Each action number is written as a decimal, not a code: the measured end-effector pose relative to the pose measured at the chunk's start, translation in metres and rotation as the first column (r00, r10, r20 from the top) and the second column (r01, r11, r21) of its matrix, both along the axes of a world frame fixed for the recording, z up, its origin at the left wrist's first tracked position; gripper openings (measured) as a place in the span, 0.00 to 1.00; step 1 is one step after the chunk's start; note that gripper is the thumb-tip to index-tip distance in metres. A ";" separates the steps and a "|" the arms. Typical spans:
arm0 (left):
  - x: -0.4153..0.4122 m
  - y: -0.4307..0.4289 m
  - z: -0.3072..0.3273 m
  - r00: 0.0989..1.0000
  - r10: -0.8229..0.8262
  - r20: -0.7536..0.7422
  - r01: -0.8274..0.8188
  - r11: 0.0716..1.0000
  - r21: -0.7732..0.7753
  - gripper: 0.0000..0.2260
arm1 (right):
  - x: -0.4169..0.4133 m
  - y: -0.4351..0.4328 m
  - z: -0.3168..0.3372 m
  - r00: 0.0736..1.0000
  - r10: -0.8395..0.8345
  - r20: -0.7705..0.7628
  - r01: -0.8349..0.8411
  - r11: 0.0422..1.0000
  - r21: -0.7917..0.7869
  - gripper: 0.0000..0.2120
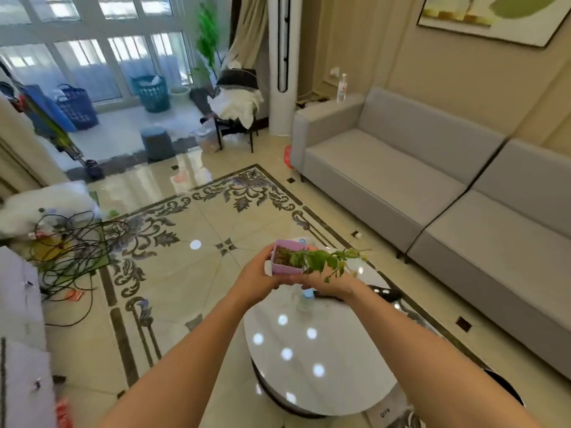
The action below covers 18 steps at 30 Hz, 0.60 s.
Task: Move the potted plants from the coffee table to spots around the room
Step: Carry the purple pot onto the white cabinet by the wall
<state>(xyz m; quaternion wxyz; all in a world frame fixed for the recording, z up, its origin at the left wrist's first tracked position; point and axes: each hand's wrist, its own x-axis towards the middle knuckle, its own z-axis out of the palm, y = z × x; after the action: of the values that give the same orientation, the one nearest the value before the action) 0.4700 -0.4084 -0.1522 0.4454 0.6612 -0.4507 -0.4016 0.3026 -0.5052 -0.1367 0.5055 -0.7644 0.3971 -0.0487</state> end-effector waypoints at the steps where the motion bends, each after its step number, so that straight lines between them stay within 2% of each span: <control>1: 0.004 0.008 0.005 0.999 0.048 0.011 -0.048 0.999 -0.026 0.29 | 0.008 0.003 0.008 0.999 0.021 0.024 -0.021 0.999 0.031 0.29; 4: 0.010 0.027 0.014 0.982 0.186 0.017 -0.183 0.978 -0.101 0.28 | 0.031 0.011 0.025 0.996 0.062 0.067 -0.063 0.998 0.019 0.24; 6: 0.011 0.041 0.015 0.968 0.249 -0.007 -0.248 0.959 -0.137 0.30 | 0.049 0.016 0.030 0.987 0.110 0.119 -0.111 0.994 0.002 0.28; 9: 0.013 0.065 0.012 0.919 0.391 -0.053 -0.395 0.913 -0.104 0.36 | 0.074 0.031 0.030 0.967 0.215 0.139 -0.216 0.976 -0.005 0.32; 12: 0.012 0.100 0.011 0.832 0.555 0.015 -0.554 0.831 -0.052 0.35 | 0.095 0.053 0.022 0.921 0.361 0.148 -0.362 0.932 -0.018 0.32; 15: 0.006 0.153 0.005 0.714 0.699 0.052 -0.699 0.715 -0.019 0.29 | 0.115 0.085 0.011 0.822 0.554 0.133 -0.556 0.831 -0.025 0.29; 18: 0.000 0.207 0.001 0.666 0.743 0.063 -0.745 0.667 0.010 0.23 | 0.131 0.117 0.005 0.686 0.721 0.102 -0.721 0.692 -0.042 0.27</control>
<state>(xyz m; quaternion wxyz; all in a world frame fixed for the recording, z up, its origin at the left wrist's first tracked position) 0.4695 -0.2019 -0.1513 0.5465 0.8058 -0.1466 -0.1750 0.4337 -0.3883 -0.1320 0.5059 -0.8545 0.0366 0.1119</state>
